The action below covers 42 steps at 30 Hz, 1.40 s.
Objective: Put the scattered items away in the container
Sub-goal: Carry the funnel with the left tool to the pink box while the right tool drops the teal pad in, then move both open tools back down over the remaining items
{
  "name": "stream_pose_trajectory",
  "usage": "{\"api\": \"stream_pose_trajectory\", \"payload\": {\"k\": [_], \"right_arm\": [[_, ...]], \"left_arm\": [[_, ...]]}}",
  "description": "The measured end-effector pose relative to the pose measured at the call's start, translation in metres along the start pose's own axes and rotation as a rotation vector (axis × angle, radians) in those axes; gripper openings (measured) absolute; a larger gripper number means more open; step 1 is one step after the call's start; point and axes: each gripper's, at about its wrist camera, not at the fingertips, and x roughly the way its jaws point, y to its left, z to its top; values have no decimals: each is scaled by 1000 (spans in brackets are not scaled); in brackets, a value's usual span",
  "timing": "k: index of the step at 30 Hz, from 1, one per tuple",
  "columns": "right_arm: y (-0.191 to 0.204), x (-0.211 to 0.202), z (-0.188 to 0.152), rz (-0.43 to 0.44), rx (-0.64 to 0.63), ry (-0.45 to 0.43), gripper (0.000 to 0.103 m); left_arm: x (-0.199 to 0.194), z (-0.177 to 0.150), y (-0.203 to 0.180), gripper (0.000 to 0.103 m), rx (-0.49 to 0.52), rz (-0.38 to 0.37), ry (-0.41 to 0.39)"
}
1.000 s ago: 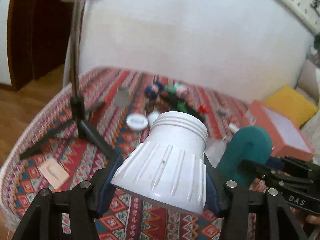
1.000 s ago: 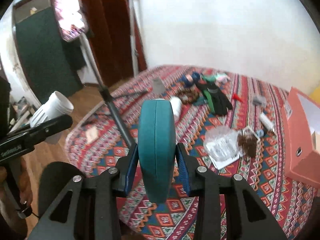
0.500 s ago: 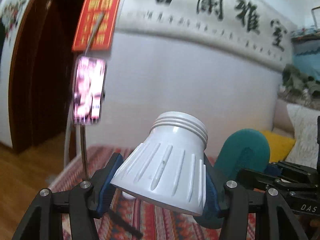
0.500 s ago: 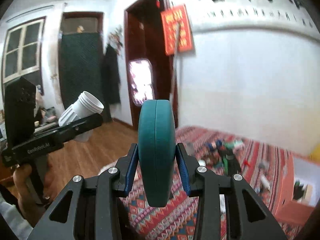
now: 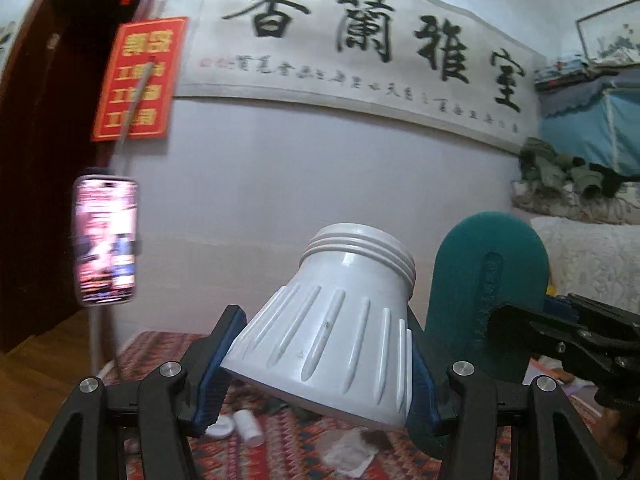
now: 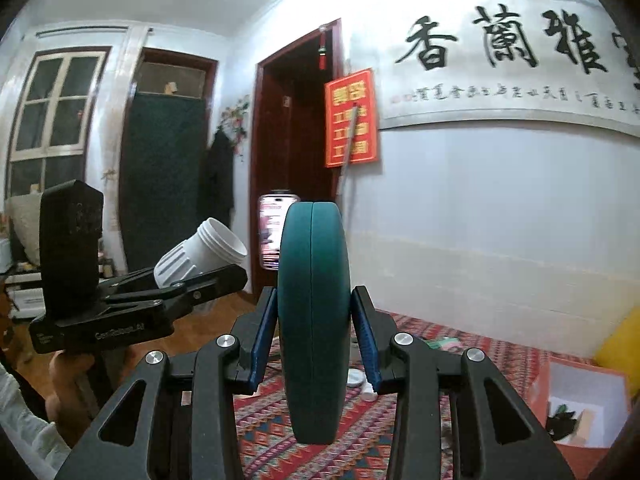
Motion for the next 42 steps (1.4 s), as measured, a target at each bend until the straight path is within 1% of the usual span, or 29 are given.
{"api": "stream_pose_trajectory", "payload": {"k": [2, 5, 7, 9, 12, 14, 16, 18, 20, 22, 23, 24, 25, 27, 30, 32, 33, 34, 35, 37, 39, 40, 42], "right_arm": [[-24, -3, 0, -60, 12, 5, 40], [-59, -7, 1, -149, 30, 12, 40], [-83, -9, 1, -209, 41, 17, 40], [-106, -12, 2, -269, 53, 22, 40], [-142, -16, 2, -359, 71, 30, 40], [-187, -8, -8, -437, 108, 62, 40], [-236, 5, -23, -499, 172, 96, 40], [-286, 17, -42, -556, 247, 138, 40], [-324, 32, -60, -590, 296, 180, 40], [-361, 45, -73, -635, 344, 226, 41], [-380, 52, -80, -657, 367, 249, 43], [-382, 47, -78, -671, 372, 225, 59], [-384, 43, -75, -685, 376, 201, 79], [-389, 33, -71, -713, 384, 153, 92], [-395, 20, -63, -755, 395, 81, 94], [-379, 15, -62, -725, 386, 60, 94], [-370, 12, -61, -710, 381, 50, 95], [-357, 15, -61, -684, 374, 50, 96], [-344, 17, -61, -659, 366, 51, 97], [-314, 27, -67, -604, 360, 65, 101], [-279, 41, -76, -543, 361, 93, 102], [-262, 48, -81, -513, 362, 106, 102], [-236, 75, -99, -442, 360, 175, 102]], "left_arm": [[20, 4, -13, 63, 7, -53, 10], [66, 9, -37, 63, 12, -163, 41], [107, 13, -59, 63, 14, -240, 75], [150, 12, -83, 63, 11, -298, 121], [227, 4, -118, 63, -11, -379, 219], [279, -10, -147, 63, -24, -409, 292], [327, -25, -174, 63, -43, -431, 366], [366, -40, -201, 63, -71, -480, 443], [403, -56, -229, 63, -78, -524, 516], [432, -69, -248, 64, -87, -559, 603], [446, -75, -256, 65, -92, -575, 649], [455, -77, -260, 72, -101, -581, 676], [455, -74, -257, 82, -109, -578, 675], [450, -65, -246, 85, -120, -568, 652], [431, -45, -217, 86, -94, -518, 598], [411, -33, -182, 89, -96, -479, 555], [401, -31, -161, 95, -97, -444, 542], [389, -31, -138, 97, -96, -400, 530], [374, -33, -112, 97, -95, -344, 522], [352, -46, -69, 98, -89, -232, 526], [326, -69, -23, 98, -85, -116, 553], [312, -85, 0, 98, -84, -57, 580], [290, -119, 37, 98, -88, 35, 637]]}}
